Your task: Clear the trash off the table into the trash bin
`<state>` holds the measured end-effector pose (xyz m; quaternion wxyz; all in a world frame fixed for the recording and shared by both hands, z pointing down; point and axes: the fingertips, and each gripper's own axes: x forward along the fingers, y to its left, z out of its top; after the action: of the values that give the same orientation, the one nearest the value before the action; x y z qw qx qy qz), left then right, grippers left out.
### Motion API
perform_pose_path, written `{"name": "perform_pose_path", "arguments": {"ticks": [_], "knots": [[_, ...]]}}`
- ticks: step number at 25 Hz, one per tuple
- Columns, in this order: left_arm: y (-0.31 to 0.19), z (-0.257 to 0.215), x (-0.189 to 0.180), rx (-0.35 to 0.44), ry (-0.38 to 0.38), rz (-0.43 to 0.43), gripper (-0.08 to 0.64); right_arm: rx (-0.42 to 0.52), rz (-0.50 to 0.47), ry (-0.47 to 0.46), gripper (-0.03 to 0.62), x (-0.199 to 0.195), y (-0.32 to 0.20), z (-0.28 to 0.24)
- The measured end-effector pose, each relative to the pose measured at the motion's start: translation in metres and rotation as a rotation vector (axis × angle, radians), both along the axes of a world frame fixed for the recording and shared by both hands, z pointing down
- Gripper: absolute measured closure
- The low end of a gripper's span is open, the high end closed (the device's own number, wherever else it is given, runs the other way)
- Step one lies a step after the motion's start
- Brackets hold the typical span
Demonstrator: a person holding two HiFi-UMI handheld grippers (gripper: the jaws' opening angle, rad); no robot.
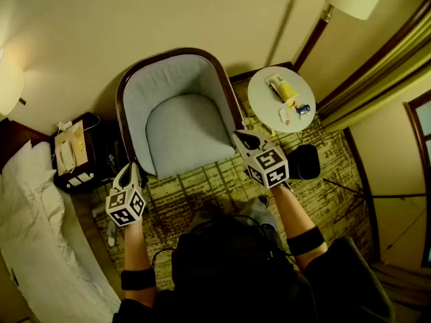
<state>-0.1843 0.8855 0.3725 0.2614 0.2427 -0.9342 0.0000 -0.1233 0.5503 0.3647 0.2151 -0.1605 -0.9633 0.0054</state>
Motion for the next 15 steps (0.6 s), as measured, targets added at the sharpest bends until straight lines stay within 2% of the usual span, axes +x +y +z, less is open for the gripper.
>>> {"name": "perform_pose_path", "arguments": {"ticks": [5,11,15], "knots": [[-0.113,-0.007,0.001,-0.004,-0.019,0.125,0.56,0.009,0.123,0.014,0.588,0.035,-0.101,0.003],[-0.266,-0.003,0.016,0.007,-0.015,0.338,0.56,0.02,0.364,0.043,0.588,0.11,-0.232,0.012],[-0.351,-0.008,0.035,0.005,-0.024,0.454,0.56,0.023,0.483,0.054,0.588,0.158,-0.299,0.014]]}}
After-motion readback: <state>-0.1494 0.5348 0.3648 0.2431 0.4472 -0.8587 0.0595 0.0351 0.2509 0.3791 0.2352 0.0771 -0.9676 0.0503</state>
